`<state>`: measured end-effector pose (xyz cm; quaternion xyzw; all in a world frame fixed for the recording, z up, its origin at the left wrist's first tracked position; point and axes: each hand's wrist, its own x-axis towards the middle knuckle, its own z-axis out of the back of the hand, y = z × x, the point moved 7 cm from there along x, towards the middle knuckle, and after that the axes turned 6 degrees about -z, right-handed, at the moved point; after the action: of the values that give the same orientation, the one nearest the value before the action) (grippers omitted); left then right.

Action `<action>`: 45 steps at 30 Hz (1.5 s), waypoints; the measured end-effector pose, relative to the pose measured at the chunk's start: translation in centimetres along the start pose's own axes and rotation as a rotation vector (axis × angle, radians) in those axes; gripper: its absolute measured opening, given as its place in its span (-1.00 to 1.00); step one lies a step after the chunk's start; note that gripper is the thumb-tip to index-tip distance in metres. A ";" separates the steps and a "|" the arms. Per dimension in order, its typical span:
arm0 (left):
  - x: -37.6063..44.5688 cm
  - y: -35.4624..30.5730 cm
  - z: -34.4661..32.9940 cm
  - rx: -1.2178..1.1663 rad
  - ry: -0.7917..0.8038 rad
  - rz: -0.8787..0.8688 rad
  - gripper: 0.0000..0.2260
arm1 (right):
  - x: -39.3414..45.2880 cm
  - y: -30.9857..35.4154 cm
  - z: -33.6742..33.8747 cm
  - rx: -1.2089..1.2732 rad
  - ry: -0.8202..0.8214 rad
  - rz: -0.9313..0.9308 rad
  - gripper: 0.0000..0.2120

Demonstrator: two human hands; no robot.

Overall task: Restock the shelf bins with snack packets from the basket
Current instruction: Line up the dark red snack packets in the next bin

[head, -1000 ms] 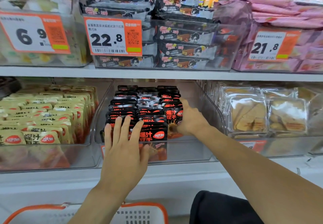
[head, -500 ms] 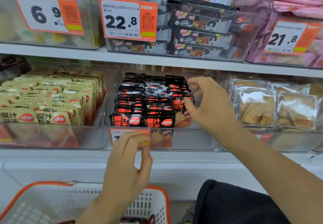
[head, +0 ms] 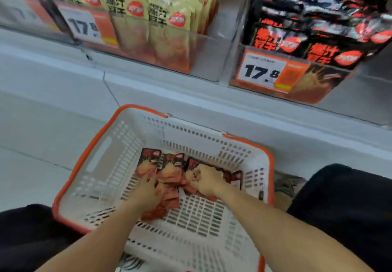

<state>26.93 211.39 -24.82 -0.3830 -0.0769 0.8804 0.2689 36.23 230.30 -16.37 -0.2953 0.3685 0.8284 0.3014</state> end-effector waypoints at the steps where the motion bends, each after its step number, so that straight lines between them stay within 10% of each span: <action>1: 0.5 0.9 -0.9 -0.046 0.016 0.017 -0.27 | 0.9 -0.4 -1.8 0.088 -0.018 -0.036 -0.88; 6: 1.7 1.5 -2.9 -0.053 0.100 0.031 -0.41 | 4.8 -1.6 -7.9 0.462 -0.168 -0.180 -0.39; 14: 2.0 1.9 -3.1 -0.159 0.129 0.144 -0.54 | 9.7 -0.7 -7.9 0.285 -0.295 -0.264 -0.58; 19: 1.1 0.1 1.0 -0.424 -0.283 0.240 -0.85 | 8.2 -2.6 -7.5 0.274 -0.125 -0.263 -0.74; 23: 1.6 -3.0 1.2 -0.922 -0.013 0.273 -0.82 | 5.1 -3.7 -4.9 0.346 0.128 -0.255 -0.76; 30: -2.1 -14.2 7.3 -1.260 0.249 -0.093 -0.78 | -3.6 -3.1 7.6 0.273 0.044 -0.039 -0.59; 38: -11.8 -30.6 19.3 -0.871 -0.205 -0.773 -0.88 | -21.4 0.2 25.0 0.021 -0.549 0.386 -0.77; 45: -17.1 -35.6 26.6 -0.188 -1.131 -0.983 -0.61 | -33.8 -1.3 34.0 0.126 -1.452 0.659 -0.72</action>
<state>32.22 234.16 16.63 0.1842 -0.4402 0.7110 0.5165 49.82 248.31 25.96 0.4596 0.1947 0.8376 0.2219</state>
